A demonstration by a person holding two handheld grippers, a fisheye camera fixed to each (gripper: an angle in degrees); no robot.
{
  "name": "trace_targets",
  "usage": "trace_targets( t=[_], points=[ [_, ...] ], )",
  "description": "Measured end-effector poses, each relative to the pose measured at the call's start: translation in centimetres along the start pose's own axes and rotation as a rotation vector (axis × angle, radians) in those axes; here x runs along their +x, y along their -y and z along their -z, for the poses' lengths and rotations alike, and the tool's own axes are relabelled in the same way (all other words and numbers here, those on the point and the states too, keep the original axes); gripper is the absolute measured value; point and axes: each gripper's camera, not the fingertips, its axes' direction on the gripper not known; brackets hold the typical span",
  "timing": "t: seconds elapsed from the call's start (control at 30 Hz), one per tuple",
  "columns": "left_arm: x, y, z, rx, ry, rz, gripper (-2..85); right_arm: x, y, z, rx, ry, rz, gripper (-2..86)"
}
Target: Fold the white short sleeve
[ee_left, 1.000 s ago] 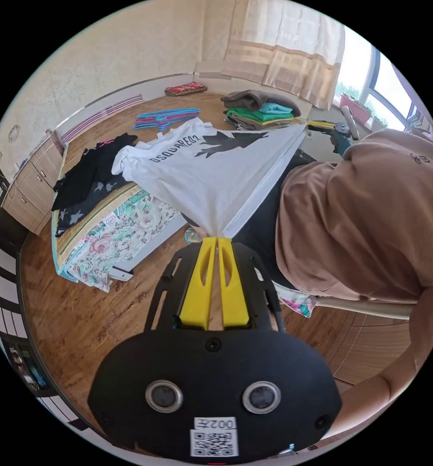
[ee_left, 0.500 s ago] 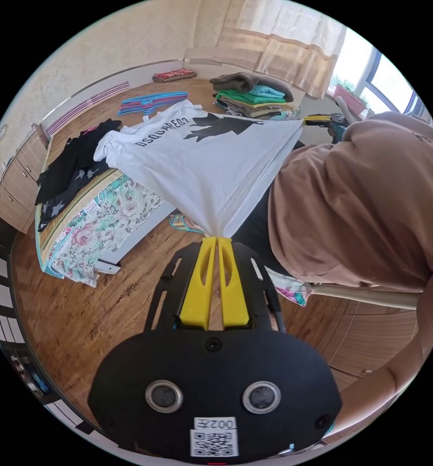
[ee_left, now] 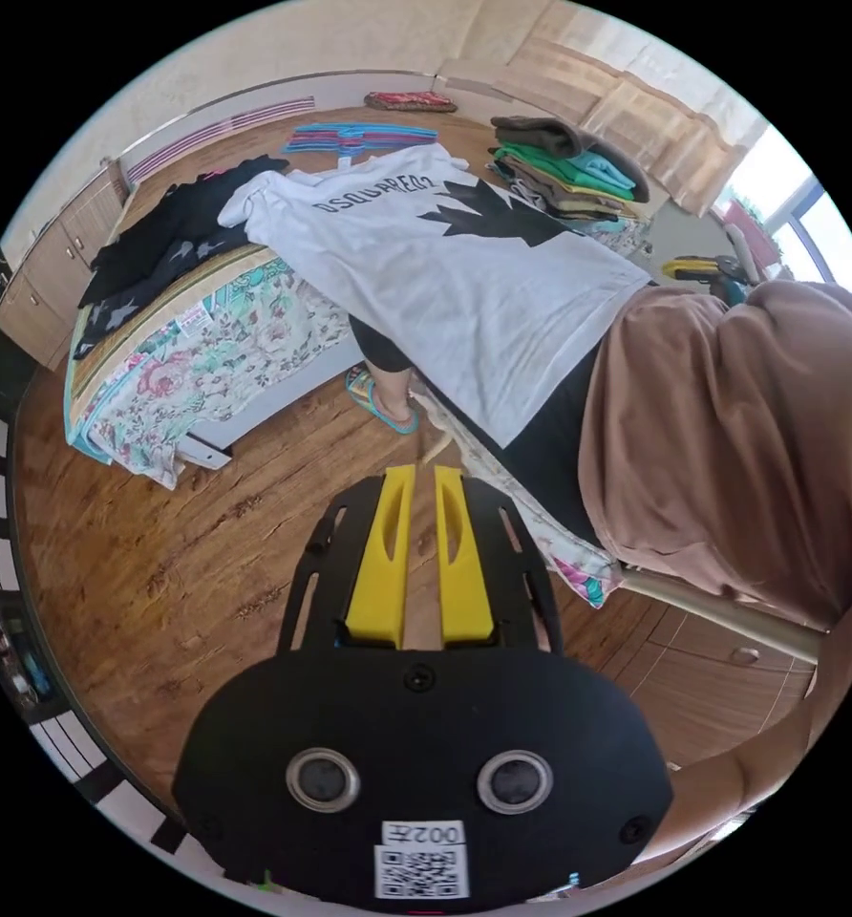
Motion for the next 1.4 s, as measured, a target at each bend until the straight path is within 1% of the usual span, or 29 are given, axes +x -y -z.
trace_targets(
  t=[0.1, 0.2, 0.27, 0.37, 0.4, 0.5, 0.57, 0.7, 0.8, 0.93, 1.1, 1.2, 1.27, 1.33, 1.4],
  points=[
    [-2.5, 0.5, 0.1, 0.108, 0.055, 0.127, -0.4, 1.4, 1.3, 0.4, 0.065, -0.009, -0.041, 5.2],
    [-4.8, 1.9, -0.5, 0.284, 0.061, 0.244, 0.0, 2.9, 3.4, -0.9, 0.179, -0.017, -0.141, 6.0],
    [-6.2, 3.5, -1.8, 0.459, 0.046, 0.317, 0.2, 3.8, 5.7, -2.9, 0.299, 0.08, -0.188, 7.6],
    [-8.0, 6.4, -4.3, 0.537, 0.011, 0.435, 1.8, 4.5, 9.7, -6.1, 0.356, 0.143, -0.252, 9.7],
    [-8.4, 7.0, -4.8, 0.541, 0.009, 0.461, 2.3, 4.5, 10.5, -6.7, 0.357, 0.13, -0.261, 9.9],
    [-10.2, 9.9, -7.2, 0.527, 0.005, 0.556, 5.0, 4.5, 14.3, -8.8, 0.369, 0.01, -0.313, 10.7],
    [-11.6, 12.0, -8.8, 0.483, 0.023, 0.612, 6.8, 5.1, 16.7, -10.5, 0.342, -0.034, -0.364, 11.2],
    [-13.6, 14.1, -10.8, 0.433, 0.023, 0.664, 8.0, 6.2, 19.2, -13.0, 0.288, -0.063, -0.425, 11.9],
    [-14.9, 15.2, -12.4, 0.411, -0.013, 0.679, 8.0, 6.8, 20.7, -14.3, 0.265, -0.032, -0.435, 11.5],
    [-15.8, 16.6, -14.2, 0.357, -0.019, 0.641, 6.4, 6.9, 22.6, -15.5, 0.225, -0.026, -0.41, 8.5],
    [-15.7, 18.0, -15.6, 0.37, -0.081, 0.566, 0.1, 6.5, 23.9, -16.4, 0.19, -0.072, -0.404, 0.8],
    [-14.9, 18.4, -15.4, 0.37, 0.002, 0.572, -0.8, 6.2, 24.5, -16.0, 0.202, -0.161, -0.405, -0.4],
    [-13.6, 18.2, -13.8, 0.414, 0.13, 0.589, -0.9, 6.0, 24.5, -14.8, 0.219, -0.355, -0.442, -0.8],
    [-12.8, 18.3, -13.1, 0.415, 0.183, 0.59, -1.0, 6.5, 24.3, -14.5, 0.208, -0.436, -0.476, -0.8],
    [-12.3, 19.0, -13.5, 0.374, 0.211, 0.576, -1.0, 7.3, 24.1, -14.6, 0.189, -0.391, -0.473, -0.8]
  ],
)
